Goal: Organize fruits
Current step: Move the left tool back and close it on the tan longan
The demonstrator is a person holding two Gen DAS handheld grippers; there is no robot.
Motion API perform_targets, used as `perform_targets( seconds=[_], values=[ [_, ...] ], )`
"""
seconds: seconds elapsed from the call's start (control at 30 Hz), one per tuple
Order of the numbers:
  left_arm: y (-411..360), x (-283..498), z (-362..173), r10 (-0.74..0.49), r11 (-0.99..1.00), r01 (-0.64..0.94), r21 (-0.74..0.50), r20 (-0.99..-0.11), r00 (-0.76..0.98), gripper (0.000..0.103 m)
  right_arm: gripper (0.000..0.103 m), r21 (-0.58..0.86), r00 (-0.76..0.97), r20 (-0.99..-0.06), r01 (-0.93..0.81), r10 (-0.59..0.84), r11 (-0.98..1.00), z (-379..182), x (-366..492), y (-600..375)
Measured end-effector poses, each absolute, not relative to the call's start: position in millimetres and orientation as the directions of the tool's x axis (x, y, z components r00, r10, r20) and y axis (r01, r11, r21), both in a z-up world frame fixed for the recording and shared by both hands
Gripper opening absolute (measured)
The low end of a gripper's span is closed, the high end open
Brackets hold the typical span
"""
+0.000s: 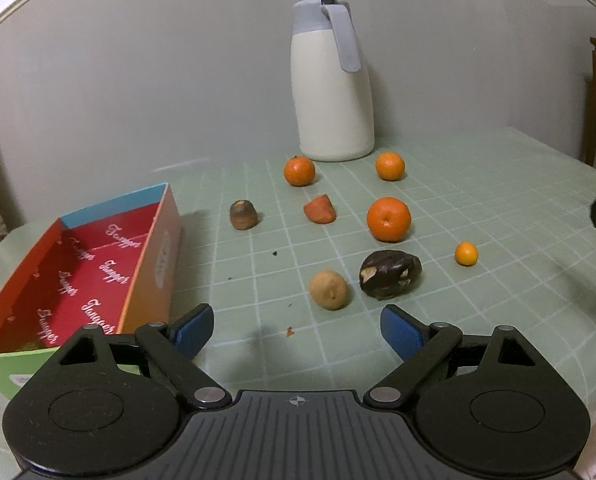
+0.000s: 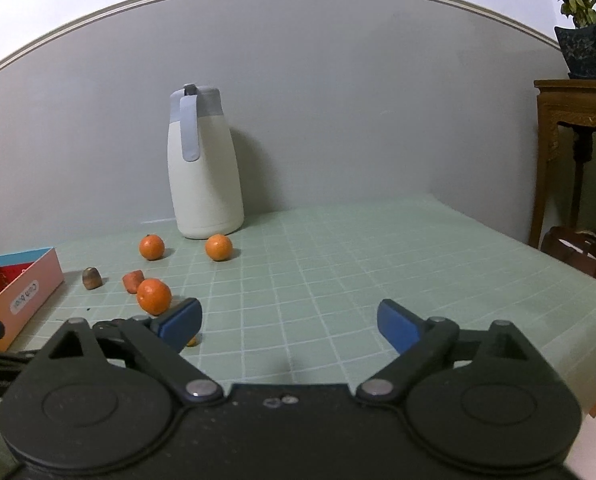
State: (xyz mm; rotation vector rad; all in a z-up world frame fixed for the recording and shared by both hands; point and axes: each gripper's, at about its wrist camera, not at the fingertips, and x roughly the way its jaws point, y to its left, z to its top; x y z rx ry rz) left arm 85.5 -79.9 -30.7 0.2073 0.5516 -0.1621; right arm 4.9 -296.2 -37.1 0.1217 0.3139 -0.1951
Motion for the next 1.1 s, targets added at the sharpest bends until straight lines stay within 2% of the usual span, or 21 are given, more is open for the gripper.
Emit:
perform_targets(
  seconds=[0.13, 0.27, 1.1],
  values=[
    [-86.2, 93.3, -33.2, -0.100, 0.965, 0.213, 0.150, -0.542, 0.835, 0.090, 0.094, 0.097, 0.933, -0.315, 0.212, -0.172, 0.972, -37.2, 1.9, -301.5],
    [-90.8, 101.5, -36.2, -0.098, 0.964, 0.217, 0.151, -0.558, 0.824, 0.081, 0.094, 0.110, 0.934, -0.314, 0.216, -0.173, 0.970, -36.8, 2.0, -304.3],
    [-100.6, 123.9, -50.2, -0.079, 0.965, 0.205, 0.162, -0.568, 0.819, 0.070, 0.095, 0.122, 0.933, -0.319, 0.213, -0.164, 0.969, -41.1, 4.9, -305.2]
  ],
)
